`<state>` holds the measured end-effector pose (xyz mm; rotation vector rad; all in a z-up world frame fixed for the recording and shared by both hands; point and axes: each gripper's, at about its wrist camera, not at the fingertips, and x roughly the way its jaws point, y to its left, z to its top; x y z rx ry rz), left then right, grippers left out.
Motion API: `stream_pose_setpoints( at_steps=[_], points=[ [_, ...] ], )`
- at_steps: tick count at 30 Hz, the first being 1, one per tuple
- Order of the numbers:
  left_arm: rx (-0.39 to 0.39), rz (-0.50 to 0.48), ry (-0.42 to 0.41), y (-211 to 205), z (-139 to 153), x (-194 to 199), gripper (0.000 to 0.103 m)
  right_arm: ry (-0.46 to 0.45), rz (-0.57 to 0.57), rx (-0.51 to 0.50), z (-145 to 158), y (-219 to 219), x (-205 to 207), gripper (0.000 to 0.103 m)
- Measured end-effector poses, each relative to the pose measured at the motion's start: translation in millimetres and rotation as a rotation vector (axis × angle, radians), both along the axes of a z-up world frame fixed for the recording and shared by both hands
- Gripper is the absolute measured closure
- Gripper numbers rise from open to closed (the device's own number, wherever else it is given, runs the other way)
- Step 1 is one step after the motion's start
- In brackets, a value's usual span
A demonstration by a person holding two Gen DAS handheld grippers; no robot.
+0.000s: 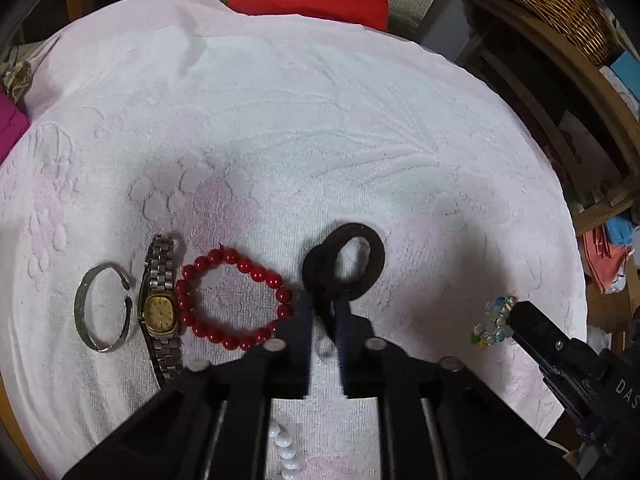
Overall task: Organize jewelry
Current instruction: 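Close the left tool on the black hair tie while the right tool holds the crystal bracelet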
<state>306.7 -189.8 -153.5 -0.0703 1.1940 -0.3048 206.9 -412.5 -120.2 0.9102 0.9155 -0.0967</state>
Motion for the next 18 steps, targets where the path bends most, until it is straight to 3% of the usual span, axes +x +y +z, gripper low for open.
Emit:
stream_pose_setpoints(
  at_steps=[11,18],
  points=[
    [-0.088,0.000,-0.111,42.4,51.6,-34.1,0.097,-0.019,0.027,-0.010,7.7,16.6,3.6,0.092],
    [-0.147,0.015,-0.042,40.8,45.3,-25.8,0.093,-0.014,0.004,-0.031,10.8,18.9,-2.9,0.092]
  ],
)
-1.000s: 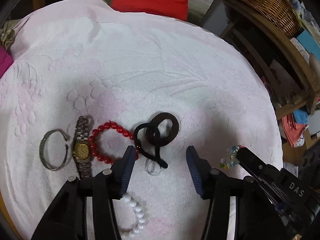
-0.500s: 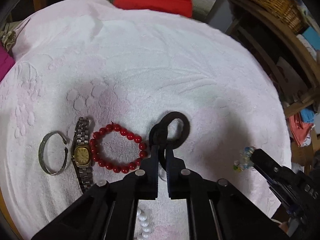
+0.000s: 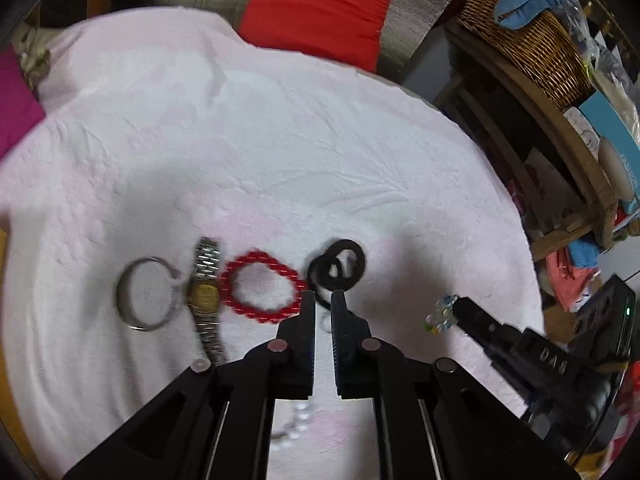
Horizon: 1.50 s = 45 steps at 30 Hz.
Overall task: Organize jewelry
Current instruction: 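Close the left tool on the black hair tie while the right tool holds the crystal bracelet, then carry both items into the orange box and open both tools to release them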
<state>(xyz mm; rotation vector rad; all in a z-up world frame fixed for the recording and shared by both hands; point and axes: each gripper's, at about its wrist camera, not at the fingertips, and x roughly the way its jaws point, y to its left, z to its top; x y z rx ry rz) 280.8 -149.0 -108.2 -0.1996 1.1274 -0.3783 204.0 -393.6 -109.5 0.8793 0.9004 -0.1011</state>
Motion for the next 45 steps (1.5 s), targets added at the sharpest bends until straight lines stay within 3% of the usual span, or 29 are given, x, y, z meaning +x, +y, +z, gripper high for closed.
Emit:
stream_pose_setpoints(
  at_steps=[2,4,10,15,17,19,25,34,39,45],
  points=[
    [0.021,-0.008,0.032,-11.8,-10.7,8.0,0.071,0.006,0.000,0.001,-1.8,-2.9,-0.6,0.092],
    [0.036,-0.021,0.043,-26.8,-18.5,11.5,0.058,0.011,-0.007,0.002,-3.5,-7.2,-0.2,0.092],
    [0.094,0.018,0.068,-46.8,-34.6,27.3,0.055,0.007,-0.006,0.029,-7.0,-14.3,3.8,0.092],
    [0.118,0.063,0.074,-50.4,-45.6,34.0,0.057,0.006,0.002,0.040,-7.9,-15.6,5.1,0.092],
    [0.126,0.060,0.065,-51.4,-46.2,34.8,0.079,0.006,0.000,0.040,-8.0,-16.6,4.6,0.092],
    [0.129,0.053,0.071,-47.5,-49.6,36.6,0.095,0.005,0.000,0.040,-7.6,-16.9,3.9,0.092],
    [0.126,0.031,0.035,-35.1,-40.9,25.4,0.098,0.009,0.004,0.039,-6.2,-13.3,4.1,0.092],
    [0.080,0.048,-0.046,10.2,9.9,-4.4,0.098,-0.005,0.050,0.026,-0.3,6.2,8.9,0.092],
    [0.057,0.110,-0.094,56.2,42.8,-28.5,0.098,-0.040,0.148,0.000,10.6,43.7,16.6,0.092],
    [0.044,0.271,-0.189,145.7,83.0,-79.5,0.098,-0.120,0.302,0.001,32.1,116.9,25.2,0.092]
  ],
)
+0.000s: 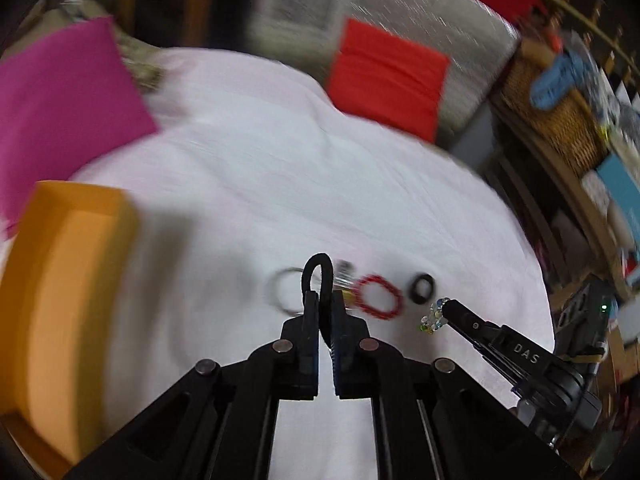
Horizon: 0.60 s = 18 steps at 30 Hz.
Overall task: Organize jewelry
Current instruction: 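Carry both items into the orange box and open both tools to release them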
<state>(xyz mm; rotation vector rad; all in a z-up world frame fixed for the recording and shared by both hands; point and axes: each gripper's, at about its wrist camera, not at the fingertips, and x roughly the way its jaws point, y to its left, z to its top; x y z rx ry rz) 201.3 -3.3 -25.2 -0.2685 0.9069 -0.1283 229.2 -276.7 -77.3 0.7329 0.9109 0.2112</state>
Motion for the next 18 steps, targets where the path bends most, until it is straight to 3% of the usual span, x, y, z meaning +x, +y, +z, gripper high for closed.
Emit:
stream_pose_setpoints(
  at_steps=[6,10,14,18],
  points=[
    [0.029,0.154,-0.062,97.8,21.0,-51.3,0.098,-0.093,0.219,0.040,23.9,104.4,-0.2,0.092],
    [0.049,0.249,-0.053,151.6,13.5,-78.1,0.098,-0.161,0.378,0.046,40.4,180.8,-7.9,0.092],
    [0.064,0.333,0.010,202.2,-12.0,-93.4,0.098,-0.190,0.521,0.061,49.3,252.6,-14.5,0.092],
    [0.069,0.365,0.105,230.2,-50.0,-92.6,0.098,-0.158,0.590,0.072,42.6,306.1,-10.9,0.092]
  ],
)
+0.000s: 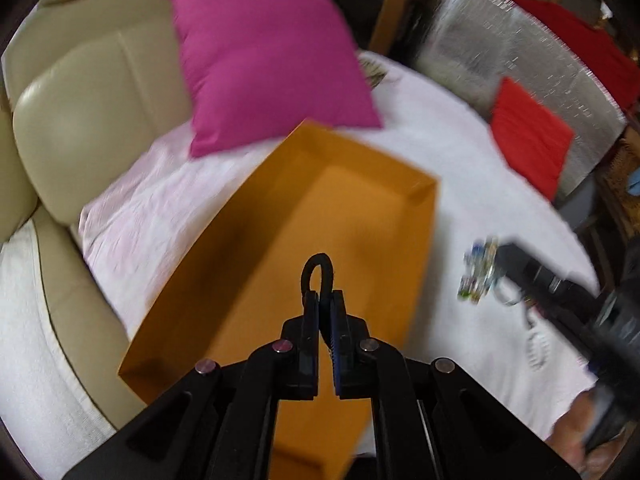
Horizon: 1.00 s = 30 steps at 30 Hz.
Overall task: Organize jewelry
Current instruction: 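Carry both items into the orange box and open both tools to release them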
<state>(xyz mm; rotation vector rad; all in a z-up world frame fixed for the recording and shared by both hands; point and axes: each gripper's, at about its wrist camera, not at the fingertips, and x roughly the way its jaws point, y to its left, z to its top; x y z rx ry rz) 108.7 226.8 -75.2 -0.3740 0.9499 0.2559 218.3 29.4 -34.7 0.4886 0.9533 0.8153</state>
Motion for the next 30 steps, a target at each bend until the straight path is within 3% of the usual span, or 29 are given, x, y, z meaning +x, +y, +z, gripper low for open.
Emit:
stream_pose_setpoints(
  at_steps=[8,11,16,18,20,22,26,30],
  points=[
    [-0.039,0.016,0.129,22.2,-57.9,12.5,0.098,0.067,0.037,-0.163,-35.5,57.6,23.2,0.089],
    [-0.020,0.005,0.151,20.2,-63.6,18.7,0.098,0.087,0.013,-0.174,-38.0,52.4,30.7,0.089],
    [0.021,0.000,0.136,11.9,-57.3,23.5,0.097,0.048,-0.050,-0.168,-26.6,17.2,31.5,0.089],
    [0.039,0.004,0.126,6.6,-51.9,25.2,0.091,0.032,-0.073,-0.177,-22.8,-3.5,27.8,0.089],
    [0.057,0.010,0.105,-0.2,-44.0,24.6,0.069,0.004,-0.098,-0.213,-19.6,-23.0,21.3,0.089],
    [0.091,0.013,0.065,-7.6,-34.4,23.1,0.057,-0.013,-0.137,-0.236,-15.6,-48.8,13.4,0.089],
    [0.184,0.006,-0.016,-26.5,-11.9,16.5,0.045,-0.014,-0.242,-0.243,-12.0,-109.5,-5.5,0.089],
    [0.244,0.005,-0.084,-43.2,10.4,1.3,0.040,-0.046,-0.358,-0.315,-6.8,-163.1,-32.6,0.087]
  ],
)
